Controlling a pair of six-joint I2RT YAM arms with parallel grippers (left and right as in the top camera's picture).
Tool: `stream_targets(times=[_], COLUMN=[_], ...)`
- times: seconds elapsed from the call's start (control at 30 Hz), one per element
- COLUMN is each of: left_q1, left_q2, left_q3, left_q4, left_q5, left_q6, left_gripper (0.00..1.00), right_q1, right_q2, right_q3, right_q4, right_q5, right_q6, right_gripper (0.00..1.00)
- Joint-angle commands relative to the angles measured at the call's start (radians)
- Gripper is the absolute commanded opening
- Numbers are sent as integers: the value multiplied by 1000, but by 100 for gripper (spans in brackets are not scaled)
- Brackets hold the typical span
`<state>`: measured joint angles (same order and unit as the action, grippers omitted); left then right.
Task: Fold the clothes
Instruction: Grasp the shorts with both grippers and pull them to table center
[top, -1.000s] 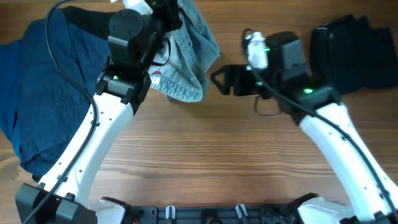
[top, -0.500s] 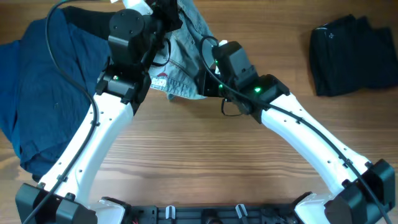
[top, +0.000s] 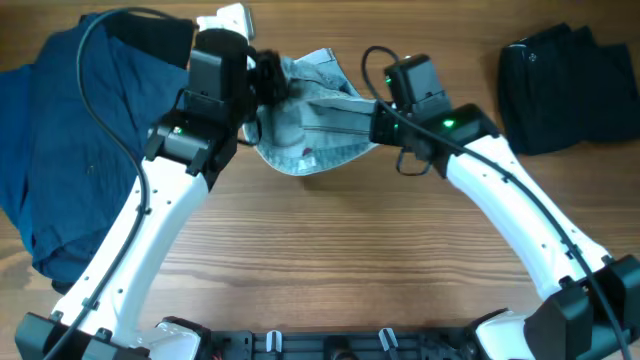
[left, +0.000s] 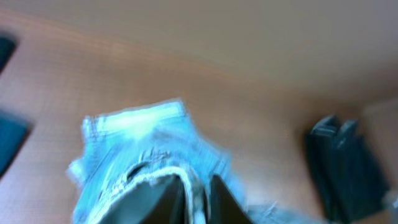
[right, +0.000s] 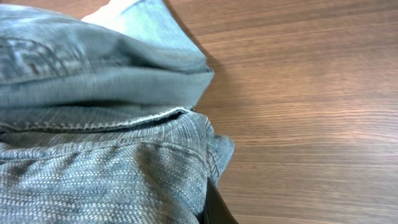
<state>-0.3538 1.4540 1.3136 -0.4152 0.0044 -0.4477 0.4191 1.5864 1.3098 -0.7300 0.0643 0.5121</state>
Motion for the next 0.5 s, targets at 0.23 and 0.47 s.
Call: stream_targets(times=[0.23,0.47], left_q1=[-9,-51], left_q2=[99,245], left_q3=[13,13], left_q4=[-399,-499], left_q5=[122,205], left_q6=[53,133], left_gripper=[55,64], right_q1=[-113,-155], right_q2=[7,7], right_q3=[11,11], right_q4=[-21,-7], right_q5=[-92,-117], right_q6=[-64,-69], right_gripper=[4,4])
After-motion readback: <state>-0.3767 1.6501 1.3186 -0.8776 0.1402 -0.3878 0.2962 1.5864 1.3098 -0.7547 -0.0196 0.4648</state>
